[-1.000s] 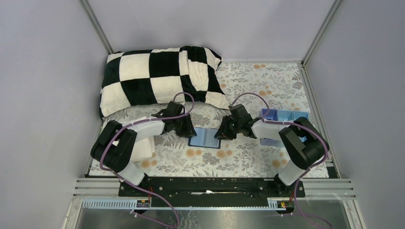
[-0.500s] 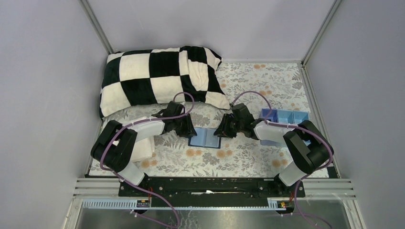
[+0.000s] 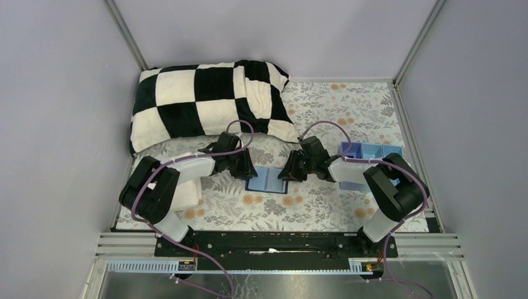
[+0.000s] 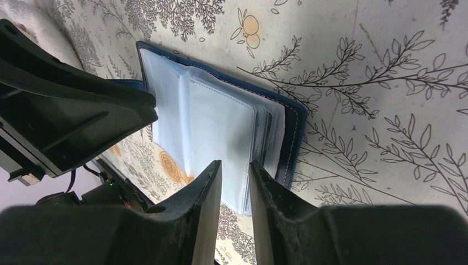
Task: Take the credit cards out of the card holder
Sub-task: Remove the credit card from the card holder.
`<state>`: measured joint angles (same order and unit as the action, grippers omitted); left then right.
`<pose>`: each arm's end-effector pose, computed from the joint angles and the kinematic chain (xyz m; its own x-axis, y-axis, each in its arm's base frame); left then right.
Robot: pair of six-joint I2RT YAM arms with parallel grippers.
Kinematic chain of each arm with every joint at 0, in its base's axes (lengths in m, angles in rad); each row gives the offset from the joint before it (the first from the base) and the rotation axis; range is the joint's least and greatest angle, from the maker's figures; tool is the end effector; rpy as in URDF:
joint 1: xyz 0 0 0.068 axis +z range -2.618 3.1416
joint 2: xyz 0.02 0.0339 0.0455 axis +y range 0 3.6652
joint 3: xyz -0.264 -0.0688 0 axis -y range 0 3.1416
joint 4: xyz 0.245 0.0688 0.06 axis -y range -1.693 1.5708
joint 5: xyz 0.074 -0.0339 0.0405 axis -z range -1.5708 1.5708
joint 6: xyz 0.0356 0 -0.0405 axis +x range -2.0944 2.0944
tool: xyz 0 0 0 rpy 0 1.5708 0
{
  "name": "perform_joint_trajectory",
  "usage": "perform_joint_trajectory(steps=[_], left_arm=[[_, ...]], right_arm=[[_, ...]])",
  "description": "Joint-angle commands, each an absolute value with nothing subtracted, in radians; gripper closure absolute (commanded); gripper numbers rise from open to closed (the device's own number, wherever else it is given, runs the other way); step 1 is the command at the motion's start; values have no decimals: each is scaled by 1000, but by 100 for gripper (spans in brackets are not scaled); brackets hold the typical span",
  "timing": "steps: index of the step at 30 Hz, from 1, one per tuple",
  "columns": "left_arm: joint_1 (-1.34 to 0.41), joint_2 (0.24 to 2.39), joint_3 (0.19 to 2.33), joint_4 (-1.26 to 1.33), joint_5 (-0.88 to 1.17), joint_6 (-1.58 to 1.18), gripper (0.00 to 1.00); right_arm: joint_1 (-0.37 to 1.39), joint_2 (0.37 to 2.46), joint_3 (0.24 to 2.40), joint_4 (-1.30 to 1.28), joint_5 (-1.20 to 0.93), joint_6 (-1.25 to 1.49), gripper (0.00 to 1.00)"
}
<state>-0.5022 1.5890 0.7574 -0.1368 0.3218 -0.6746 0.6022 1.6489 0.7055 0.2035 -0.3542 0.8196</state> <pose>0.2534 -0.1520 0.1480 -0.9474 -0.1557 -0.2797 0.0282 0.8298 -0.5574 0.2504 0.1871 0.1412 -0.9218 0.1982 -0.3331 -0.1006 0.7076 0.6994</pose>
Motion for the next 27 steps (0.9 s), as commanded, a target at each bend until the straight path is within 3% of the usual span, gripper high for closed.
perform_joint_trajectory(steps=[1, 21, 27], left_arm=[[-503, 1635, 737, -148, 291, -652, 66], [-503, 1618, 736, -148, 298, -649, 66], [-503, 1599, 744, -162, 292, -646, 66]], right_arm=[[616, 1623, 710, 239, -361, 820, 69], [671, 1616, 798, 261, -441, 788, 69], [686, 1640, 832, 259, -451, 787, 62]])
